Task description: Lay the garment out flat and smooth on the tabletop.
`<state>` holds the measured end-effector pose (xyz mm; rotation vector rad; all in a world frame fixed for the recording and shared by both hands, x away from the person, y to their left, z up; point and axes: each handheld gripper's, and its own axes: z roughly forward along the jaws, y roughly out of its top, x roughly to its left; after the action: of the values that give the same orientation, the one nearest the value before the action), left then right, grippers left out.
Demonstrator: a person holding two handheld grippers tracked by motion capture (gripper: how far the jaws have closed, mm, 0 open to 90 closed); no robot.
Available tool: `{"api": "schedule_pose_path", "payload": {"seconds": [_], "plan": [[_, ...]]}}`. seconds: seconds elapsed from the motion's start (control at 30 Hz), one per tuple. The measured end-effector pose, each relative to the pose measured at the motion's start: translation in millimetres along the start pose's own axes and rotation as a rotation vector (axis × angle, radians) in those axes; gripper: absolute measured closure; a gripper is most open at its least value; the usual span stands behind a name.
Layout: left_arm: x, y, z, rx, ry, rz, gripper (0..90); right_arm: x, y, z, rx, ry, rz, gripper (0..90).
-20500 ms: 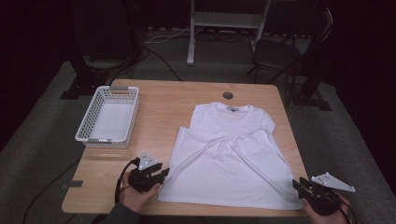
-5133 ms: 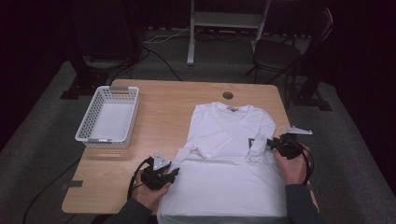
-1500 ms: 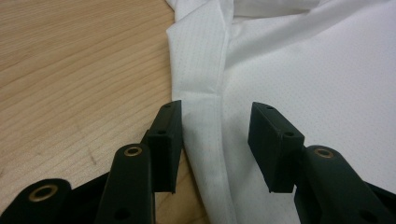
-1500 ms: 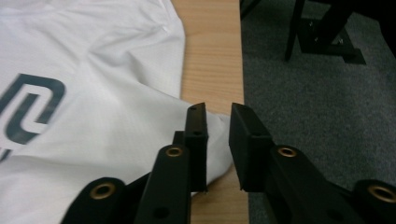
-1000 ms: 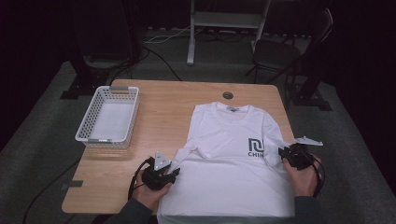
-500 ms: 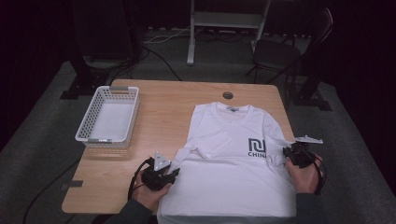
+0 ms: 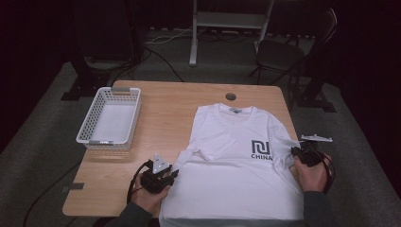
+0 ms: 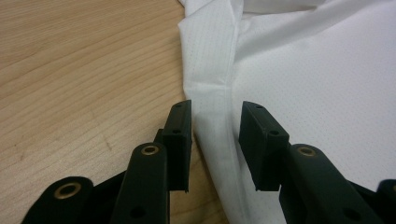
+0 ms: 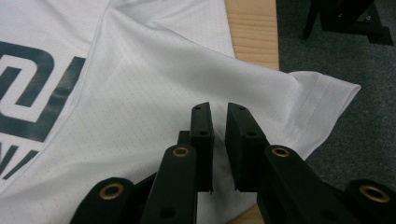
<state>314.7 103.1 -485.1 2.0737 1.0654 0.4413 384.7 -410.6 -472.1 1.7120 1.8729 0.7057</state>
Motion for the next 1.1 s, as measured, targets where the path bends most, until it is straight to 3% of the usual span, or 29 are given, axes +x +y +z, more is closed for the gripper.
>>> {"api": "schedule_pose_path", "payload": {"seconds": [0.23,0.37,0.57,0.67,0.83,1.1], "plan": [[0.0,0.0,-0.2,0.001,0.000,0.001,65.2,-6.5,1.8,0.0,0.013,-0.018,0.017,80.6],[-0.2,0.3,0.2,0.001,0.001,0.000,64.1,-2.3,-0.3,-7.9,-0.012,-0.018,0.015,76.2],[-1.5,0.6,0.5,0.003,0.005,0.003,62.1,14.5,-6.8,-26.0,-0.049,0.059,0.004,70.1],[-1.7,0.6,0.7,0.002,0.005,0.004,61.5,22.2,-10.3,-27.2,-0.034,0.087,0.000,68.5],[-1.5,0.6,0.7,0.002,0.003,0.002,61.4,26.0,-15.2,-18.1,0.009,0.082,-0.012,70.3],[-1.7,0.6,0.7,0.002,0.004,0.004,61.3,20.6,-13.7,-14.7,0.016,0.050,-0.024,75.5]]}}
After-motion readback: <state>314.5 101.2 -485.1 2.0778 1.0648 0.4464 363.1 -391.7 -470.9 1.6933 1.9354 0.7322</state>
